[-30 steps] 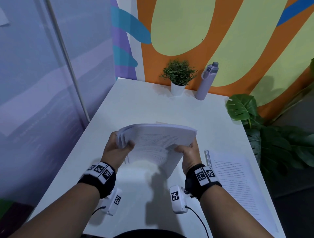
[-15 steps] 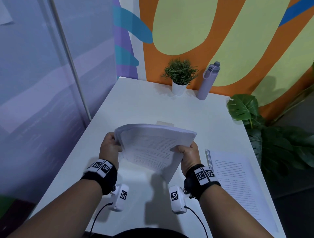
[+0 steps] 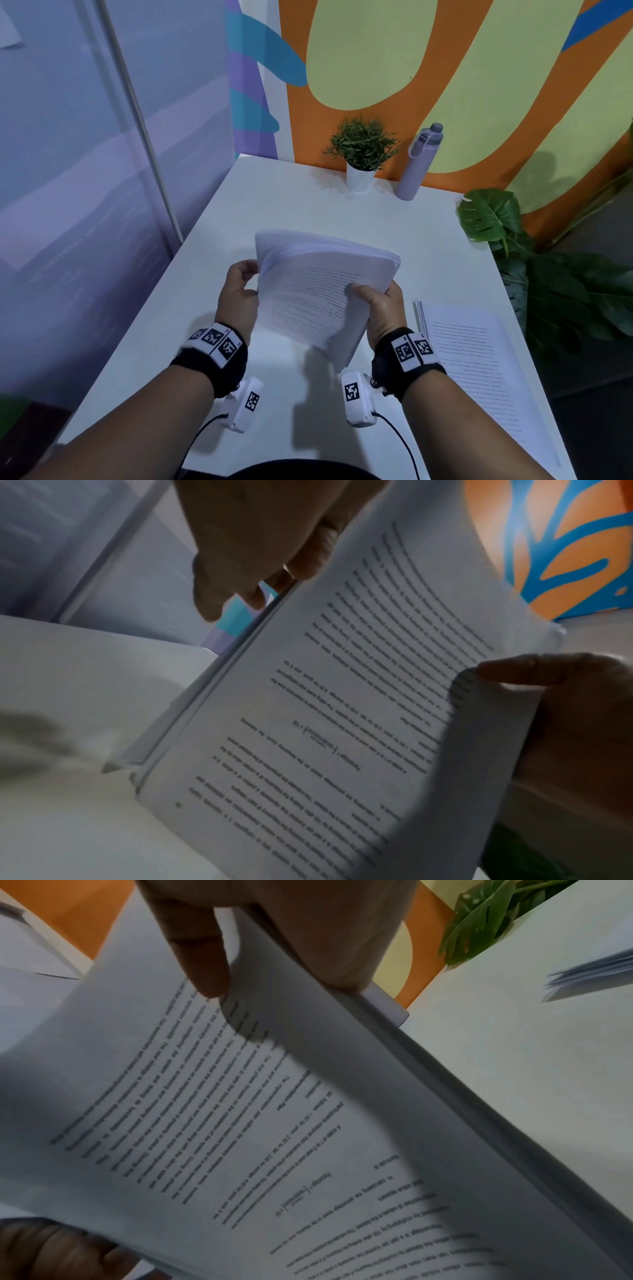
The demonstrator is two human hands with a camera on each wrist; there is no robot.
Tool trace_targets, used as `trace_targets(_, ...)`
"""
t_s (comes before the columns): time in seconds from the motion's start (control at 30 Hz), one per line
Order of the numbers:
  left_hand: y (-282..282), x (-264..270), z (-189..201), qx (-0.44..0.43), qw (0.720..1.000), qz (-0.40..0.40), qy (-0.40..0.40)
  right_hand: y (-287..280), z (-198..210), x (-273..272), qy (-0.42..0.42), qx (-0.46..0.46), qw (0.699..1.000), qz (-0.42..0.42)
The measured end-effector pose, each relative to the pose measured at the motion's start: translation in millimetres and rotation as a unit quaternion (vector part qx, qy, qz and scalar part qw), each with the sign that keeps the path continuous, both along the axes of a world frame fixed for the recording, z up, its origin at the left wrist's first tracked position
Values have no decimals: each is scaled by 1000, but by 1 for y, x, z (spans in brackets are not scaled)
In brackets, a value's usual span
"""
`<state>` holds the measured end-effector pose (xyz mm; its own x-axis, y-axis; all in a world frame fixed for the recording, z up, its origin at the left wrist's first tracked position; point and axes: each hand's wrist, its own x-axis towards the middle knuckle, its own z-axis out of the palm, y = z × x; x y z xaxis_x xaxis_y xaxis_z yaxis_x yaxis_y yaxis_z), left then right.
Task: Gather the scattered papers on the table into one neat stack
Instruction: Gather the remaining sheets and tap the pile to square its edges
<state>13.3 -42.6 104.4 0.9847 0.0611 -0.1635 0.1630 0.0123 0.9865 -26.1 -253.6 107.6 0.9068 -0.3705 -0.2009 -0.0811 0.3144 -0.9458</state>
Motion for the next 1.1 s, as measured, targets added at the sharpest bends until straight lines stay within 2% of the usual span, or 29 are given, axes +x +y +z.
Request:
trace_targets(0.1,-6,-4,1,16,998,25,-53,2,2,-2,-4,-9,1000,5)
trace_targets(0.2,-11,-5,1,-25,998,23,-56,2,1,-3,-3,-9,1000,2)
trace_targets(0.3,-11,-8,2,28,997,-46,-59,1,-1,-1,0,-20,1000,-12)
trace_targets(0.4,-6,-8,-2,65,987,-142,-23,1,-1,-2,3,-33,999,-13)
trace_targets(0.5,5,-2,-18,208,958,-199,-3,3,2,-1,-2,-31,999,-13)
trace_targets(0.63,19,-7,-22,321,909,-262,39,1,8,3,8,-26,999,-28)
trace_targets(0.7,24,-9,-24,342,898,-273,52,-1,11,4,9,-19,999,-24)
trace_targets(0.77,25,-5,-30,281,928,-241,42,-1,13,4,2,-17,1000,-4)
trace_targets(0.83,22,0,-28,160,970,-179,21,1,16,3,-12,-10,1000,25)
trace_targets(0.93,16,7,-14,26,992,-123,-12,3,18,2,-22,6,998,59)
trace_targets(1.0,14,10,-2,10,994,-103,-26,3,19,2,-21,7,998,63)
trace_targets(1.1,11,12,5,34,997,-53,-35,2,20,2,-21,-25,999,39)
